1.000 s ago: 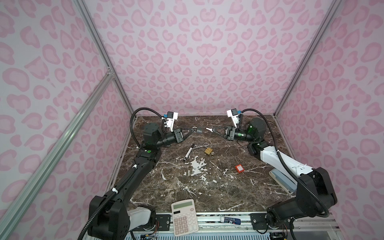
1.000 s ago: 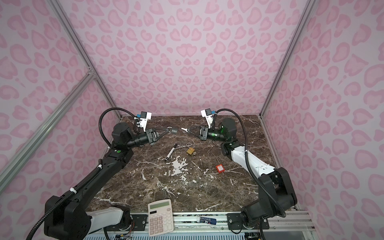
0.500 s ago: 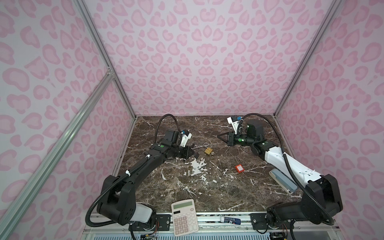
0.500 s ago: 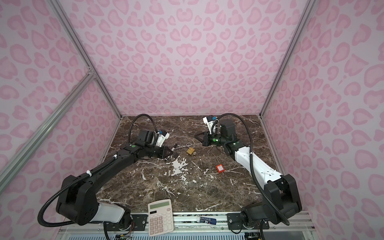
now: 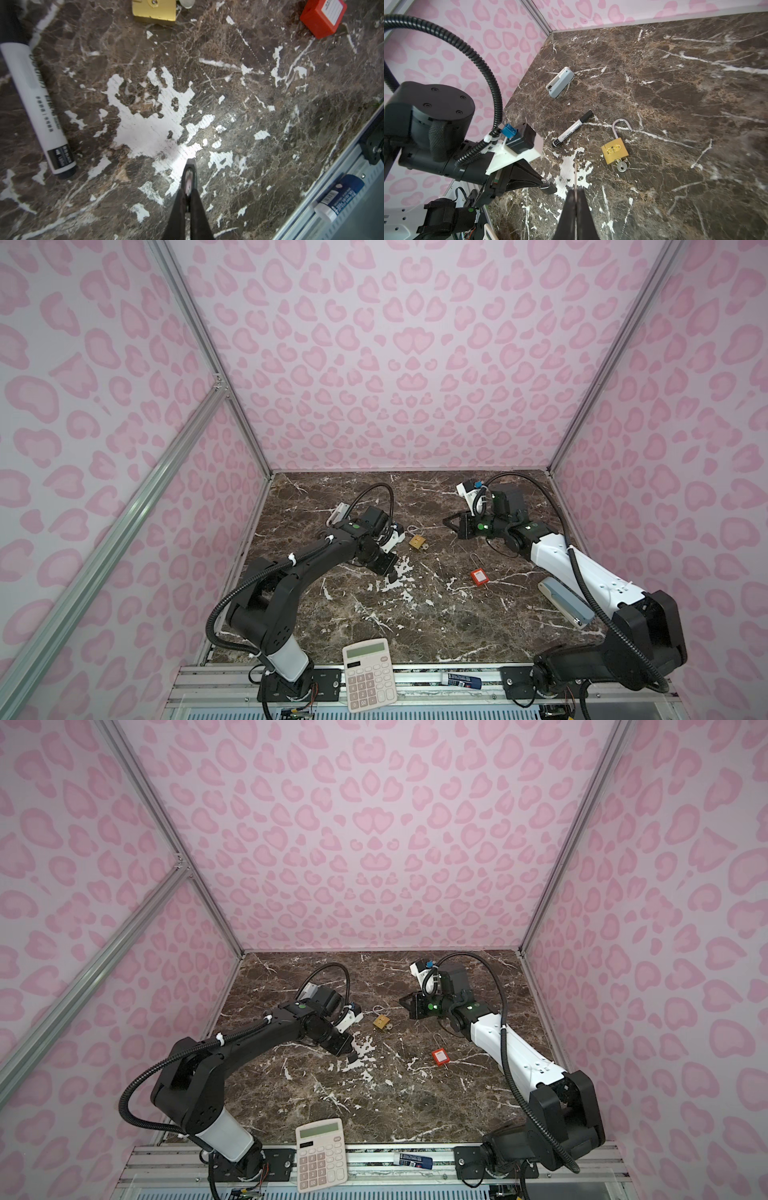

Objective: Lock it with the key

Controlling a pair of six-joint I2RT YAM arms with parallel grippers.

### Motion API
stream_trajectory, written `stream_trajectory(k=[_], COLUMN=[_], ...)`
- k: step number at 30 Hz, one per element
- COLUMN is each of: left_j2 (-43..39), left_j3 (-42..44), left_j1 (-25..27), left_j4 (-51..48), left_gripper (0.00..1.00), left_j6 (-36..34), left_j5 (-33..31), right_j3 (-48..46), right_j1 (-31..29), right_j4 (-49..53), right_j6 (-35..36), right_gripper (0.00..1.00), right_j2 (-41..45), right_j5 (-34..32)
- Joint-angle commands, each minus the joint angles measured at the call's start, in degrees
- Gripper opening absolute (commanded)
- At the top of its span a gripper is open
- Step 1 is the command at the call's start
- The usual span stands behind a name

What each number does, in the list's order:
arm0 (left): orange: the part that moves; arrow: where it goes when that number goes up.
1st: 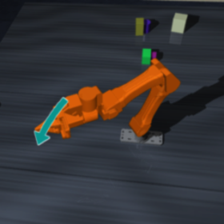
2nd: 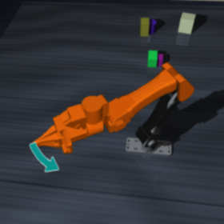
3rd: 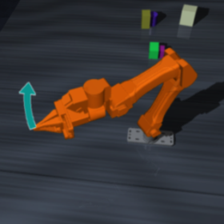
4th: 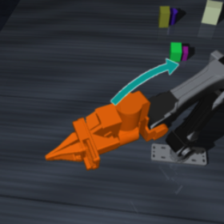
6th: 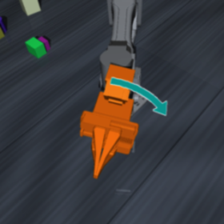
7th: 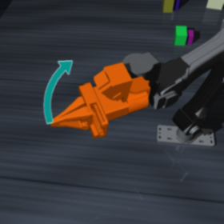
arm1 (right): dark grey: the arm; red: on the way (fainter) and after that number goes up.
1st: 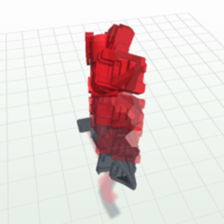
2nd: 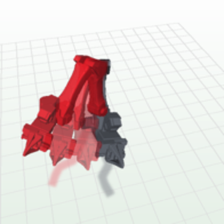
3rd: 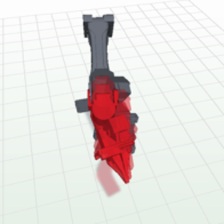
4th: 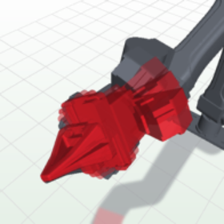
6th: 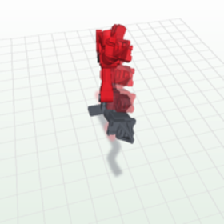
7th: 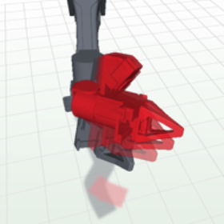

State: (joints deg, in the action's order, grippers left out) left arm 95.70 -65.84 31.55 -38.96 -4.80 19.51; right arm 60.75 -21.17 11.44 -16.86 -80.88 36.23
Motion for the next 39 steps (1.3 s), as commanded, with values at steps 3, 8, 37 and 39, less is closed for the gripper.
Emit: stream_trajectory(k=[3,8,37,39], left_j2=[1.29,5.17,13.78,14.32], left_j3=[-1.4,-4.45,-8.1,-8.53], left_j1=[0.28,0.44,0.53,0.53], left_j4=[-2.85,-6.93,-2.65,-2.57], left_gripper=[0.03,0.03,0.08,0.08], left_j6=[-8.01,-10.02,-11.01,-10.94], left_j5=[10.03,5.57,2.2,1.98], right_j3=[0.94,1.38,1.31,1.15], right_j1=[-0.02,-0.02,0.62,0.69], right_j4=[0.97,1.65,4.55,4.64], right_j6=[1.46,1.84,3.77,3.77], right_gripper=[0.0,0.0,0.0,0.0], right_j2=[-0.58,-0.58,0.82,0.91], right_j5=[-0.28,-0.28,0.51,0.65])
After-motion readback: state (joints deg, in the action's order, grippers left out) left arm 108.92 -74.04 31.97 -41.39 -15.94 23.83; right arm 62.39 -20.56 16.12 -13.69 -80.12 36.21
